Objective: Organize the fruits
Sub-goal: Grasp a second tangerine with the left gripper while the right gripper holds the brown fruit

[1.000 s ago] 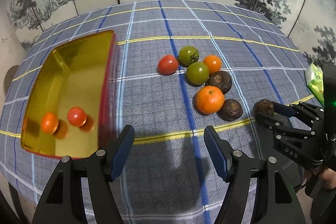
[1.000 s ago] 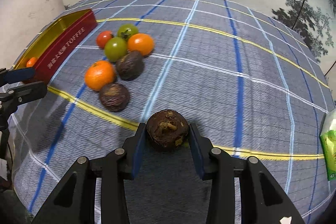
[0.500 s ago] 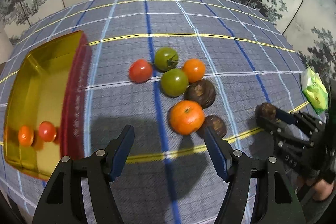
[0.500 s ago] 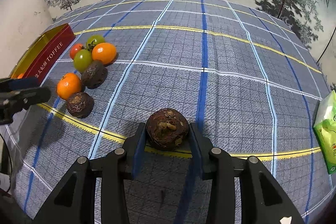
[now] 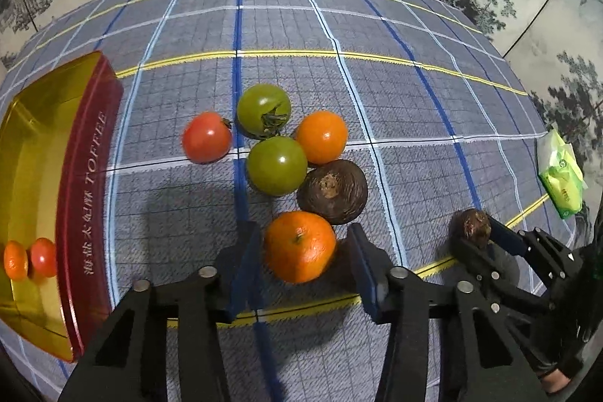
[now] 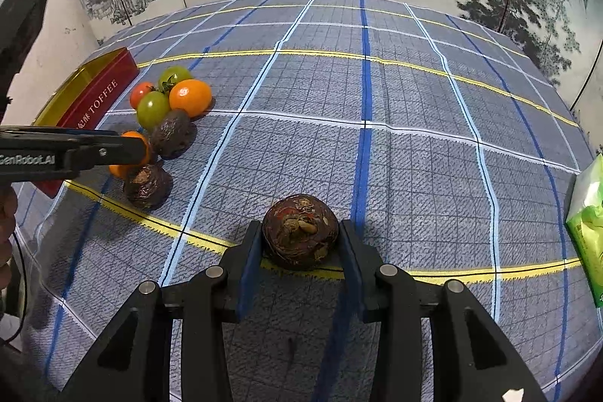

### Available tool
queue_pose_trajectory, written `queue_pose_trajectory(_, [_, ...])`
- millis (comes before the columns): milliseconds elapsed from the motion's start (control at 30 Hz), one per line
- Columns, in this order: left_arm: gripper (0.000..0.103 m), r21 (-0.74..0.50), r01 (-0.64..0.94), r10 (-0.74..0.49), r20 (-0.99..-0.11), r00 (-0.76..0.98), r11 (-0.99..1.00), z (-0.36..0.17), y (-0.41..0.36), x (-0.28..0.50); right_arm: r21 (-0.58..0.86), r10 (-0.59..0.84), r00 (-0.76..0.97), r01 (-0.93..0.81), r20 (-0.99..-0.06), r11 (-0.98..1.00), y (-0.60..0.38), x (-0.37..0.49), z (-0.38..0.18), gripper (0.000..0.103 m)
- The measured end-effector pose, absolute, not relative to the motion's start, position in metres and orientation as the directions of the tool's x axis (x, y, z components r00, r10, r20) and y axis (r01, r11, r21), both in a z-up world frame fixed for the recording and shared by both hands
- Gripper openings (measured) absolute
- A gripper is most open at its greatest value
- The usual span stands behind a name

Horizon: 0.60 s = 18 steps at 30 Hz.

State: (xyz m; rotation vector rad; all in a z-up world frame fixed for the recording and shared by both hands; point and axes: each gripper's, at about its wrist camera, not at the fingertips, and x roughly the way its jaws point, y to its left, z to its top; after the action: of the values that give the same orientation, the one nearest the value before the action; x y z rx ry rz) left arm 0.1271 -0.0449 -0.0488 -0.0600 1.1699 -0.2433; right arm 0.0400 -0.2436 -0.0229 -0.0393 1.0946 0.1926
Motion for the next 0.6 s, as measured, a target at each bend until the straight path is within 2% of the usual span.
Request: queue_pose_trajectory(600, [0.041, -0.155, 0.136, -0.196, -0.906, 0.376, 0.978, -0.048, -0.027, 0.117, 0.034, 0.111, 0.439, -0.180, -0.892, 0.983, -0.239, 0.042, -0.024, 0.038])
